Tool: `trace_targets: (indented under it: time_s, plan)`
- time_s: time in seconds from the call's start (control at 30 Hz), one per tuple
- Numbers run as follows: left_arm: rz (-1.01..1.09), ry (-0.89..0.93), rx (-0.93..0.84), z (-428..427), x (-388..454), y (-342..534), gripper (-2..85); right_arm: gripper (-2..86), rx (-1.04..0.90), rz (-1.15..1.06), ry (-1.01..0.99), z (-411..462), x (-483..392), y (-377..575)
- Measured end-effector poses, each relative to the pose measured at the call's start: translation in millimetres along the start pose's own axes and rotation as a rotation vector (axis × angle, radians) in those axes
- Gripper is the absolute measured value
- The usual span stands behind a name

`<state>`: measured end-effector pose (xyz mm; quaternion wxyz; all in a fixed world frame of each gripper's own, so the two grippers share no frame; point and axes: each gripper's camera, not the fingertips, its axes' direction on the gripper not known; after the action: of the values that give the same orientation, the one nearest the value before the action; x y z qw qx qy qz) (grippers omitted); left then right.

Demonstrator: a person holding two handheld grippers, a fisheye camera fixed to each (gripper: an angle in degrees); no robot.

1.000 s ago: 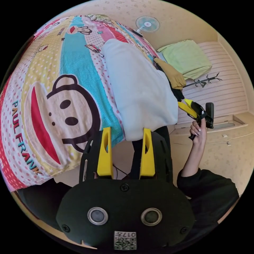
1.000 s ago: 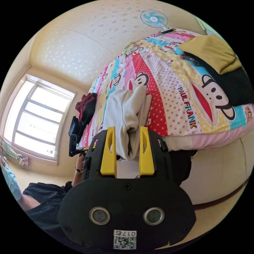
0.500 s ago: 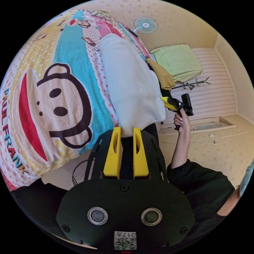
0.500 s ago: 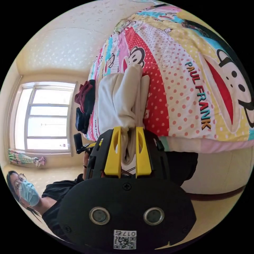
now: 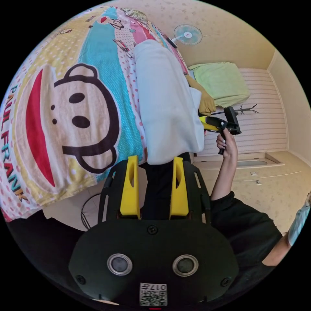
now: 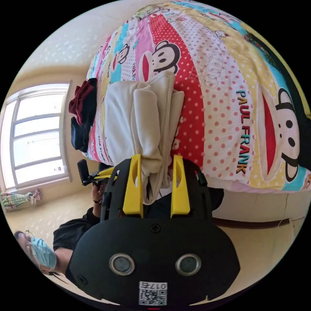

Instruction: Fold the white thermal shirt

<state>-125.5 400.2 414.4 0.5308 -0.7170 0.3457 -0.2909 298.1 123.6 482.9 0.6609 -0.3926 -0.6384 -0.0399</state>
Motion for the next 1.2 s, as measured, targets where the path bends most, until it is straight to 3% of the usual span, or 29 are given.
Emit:
trace_targets:
  time_s: [0.13, 0.37, 0.57, 0.67, 0.8, 0.9, 1.03, 1.2]
  plan:
    - [0.004, 0.045, -0.031, 3.8, -5.4, -13.0, 14.9, 26.2, 0.034, -0.052, -0.209, -13.5, 14.6, 37.0]
    - [-0.045, 0.116, -0.067, 30.1, -11.7, -21.2, 12.4, 25.9, 0.031, 0.043, -0.471, 26.3, 60.4, 70.0]
    - [-0.009, 0.288, -0.040, -1.1, 5.5, -18.6, 8.7, 27.6, 0.130, 0.120, -0.653, 42.0, 71.6, 90.6]
    - [0.056, 0.280, -0.046, -12.0, 32.9, -22.7, 8.4, 28.1, 0.223, 0.148, -0.742, 35.8, 75.3, 97.1]
    - [0.159, 0.213, -0.052, -29.7, 68.2, -25.3, 8.1, 16.4, 0.318, -0.007, -0.769, -4.6, 52.0, 115.9]
    - [0.217, 0.352, -0.043, -50.3, 89.0, -19.8, 7.9, 11.4, 0.384, -0.130, -0.788, -49.3, 28.1, 134.8]
    - [0.353, 0.412, -0.013, -87.8, 135.8, -5.9, 7.9, 8.7, 0.468, -0.357, -0.571, -130.2, -44.1, 175.5]
    - [0.461, 0.431, -0.019, -97.1, 189.0, -39.5, 7.8, 7.1, 0.508, -0.479, -0.366, -196.7, -87.7, 175.4]
